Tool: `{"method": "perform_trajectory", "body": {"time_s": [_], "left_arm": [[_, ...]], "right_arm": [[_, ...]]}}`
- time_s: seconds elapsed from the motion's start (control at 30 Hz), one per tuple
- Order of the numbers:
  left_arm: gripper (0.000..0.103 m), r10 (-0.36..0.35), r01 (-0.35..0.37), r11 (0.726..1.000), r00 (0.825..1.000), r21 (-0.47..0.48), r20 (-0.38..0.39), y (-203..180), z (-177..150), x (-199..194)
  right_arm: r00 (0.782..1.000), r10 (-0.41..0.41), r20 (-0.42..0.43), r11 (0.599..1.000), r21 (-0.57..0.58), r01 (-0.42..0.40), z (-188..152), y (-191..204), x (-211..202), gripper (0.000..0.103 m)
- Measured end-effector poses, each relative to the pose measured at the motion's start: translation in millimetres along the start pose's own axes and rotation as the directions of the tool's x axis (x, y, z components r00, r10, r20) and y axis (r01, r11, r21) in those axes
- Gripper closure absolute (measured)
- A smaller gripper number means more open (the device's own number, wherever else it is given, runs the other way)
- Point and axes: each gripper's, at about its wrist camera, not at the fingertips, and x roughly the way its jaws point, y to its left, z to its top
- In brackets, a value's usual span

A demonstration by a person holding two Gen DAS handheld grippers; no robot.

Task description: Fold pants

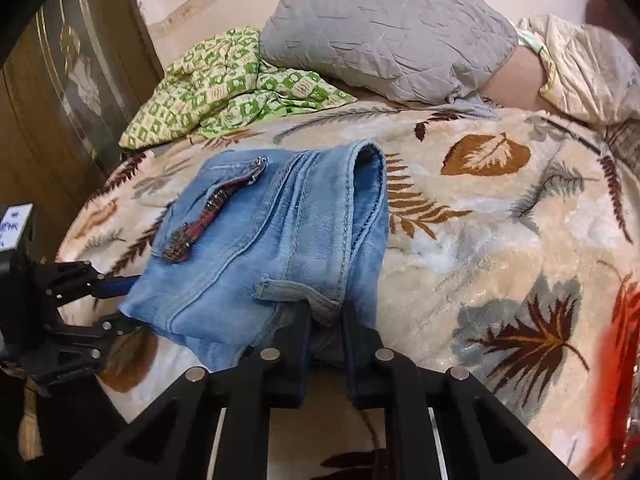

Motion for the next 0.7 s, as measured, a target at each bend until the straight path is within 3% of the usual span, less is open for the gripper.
{"method": "perform_trajectory", "body": {"time_s": [0.27,0.33,0.37,0.4,0.47,0.57,0.7], "left_arm": [[0.064,0.041,-0.041,0.999,0.998,0.014,0.037,-6.3,-2.0,-10.7],[0.052,0.043,-0.044,0.999,0.997,0.004,0.059,-8.7,-4.3,-21.6],[0.04,0.037,-0.037,0.999,0.997,-0.002,0.068,-8.0,-5.1,-26.2],[0.027,0.032,-0.031,0.999,0.997,-0.015,0.076,-6.7,-6.3,-31.2],[0.021,0.02,-0.017,0.999,0.997,-0.037,0.081,-3.0,-8.1,-36.1],[0.021,0.014,-0.009,0.995,0.999,-0.102,0.047,5.1,-10.8,-33.6],[0.021,-0.019,0.022,0.977,1.0,-0.213,0.017,11.8,-15.2,-21.6]], "right_arm": [[1.0,-0.007,0.006,1.0,-0.027,0.007,-1.1,10.1,-12.1,0.084],[1.0,-0.007,0.009,1.0,-0.023,0.007,-2.1,10.9,-19.6,0.08],[1.0,-0.013,0.007,1.0,-0.027,0.013,-3.5,10.7,-23.3,0.07],[1.0,-0.014,0.004,0.999,-0.028,0.015,-5.0,10.2,-26.1,0.046],[1.0,0.0,0.015,1.0,-0.008,0.0,-10.5,6.4,-35.1,0.018],[0.998,0.044,0.037,0.999,0.023,-0.045,-19.9,1.7,-46.5,0.018],[0.997,0.07,-0.015,0.997,-0.016,-0.07,-30.2,9.6,-36.9,0.019]]}}
